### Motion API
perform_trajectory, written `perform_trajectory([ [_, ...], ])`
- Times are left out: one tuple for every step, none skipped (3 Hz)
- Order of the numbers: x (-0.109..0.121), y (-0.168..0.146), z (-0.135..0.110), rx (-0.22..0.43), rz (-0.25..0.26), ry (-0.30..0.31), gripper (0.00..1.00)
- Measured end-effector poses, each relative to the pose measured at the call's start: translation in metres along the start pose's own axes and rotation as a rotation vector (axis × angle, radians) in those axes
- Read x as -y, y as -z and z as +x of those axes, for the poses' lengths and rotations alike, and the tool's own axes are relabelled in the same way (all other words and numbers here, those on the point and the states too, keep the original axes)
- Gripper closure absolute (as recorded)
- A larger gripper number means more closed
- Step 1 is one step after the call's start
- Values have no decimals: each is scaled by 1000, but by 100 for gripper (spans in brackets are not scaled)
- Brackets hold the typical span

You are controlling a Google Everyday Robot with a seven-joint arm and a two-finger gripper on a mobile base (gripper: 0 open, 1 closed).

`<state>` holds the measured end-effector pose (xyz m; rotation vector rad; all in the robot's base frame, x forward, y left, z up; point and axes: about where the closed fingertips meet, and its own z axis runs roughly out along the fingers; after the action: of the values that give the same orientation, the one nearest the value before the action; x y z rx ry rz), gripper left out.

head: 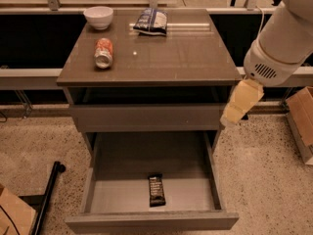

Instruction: Pick rxbar chocolate from middle drawer and place on counter

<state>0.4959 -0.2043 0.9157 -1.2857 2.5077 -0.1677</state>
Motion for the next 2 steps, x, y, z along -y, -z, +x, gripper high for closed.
perform_trajectory([
  [-3,-18,-1,-13,-49,-54,0],
  [-11,-61,-13,-12,-137,-162,0],
])
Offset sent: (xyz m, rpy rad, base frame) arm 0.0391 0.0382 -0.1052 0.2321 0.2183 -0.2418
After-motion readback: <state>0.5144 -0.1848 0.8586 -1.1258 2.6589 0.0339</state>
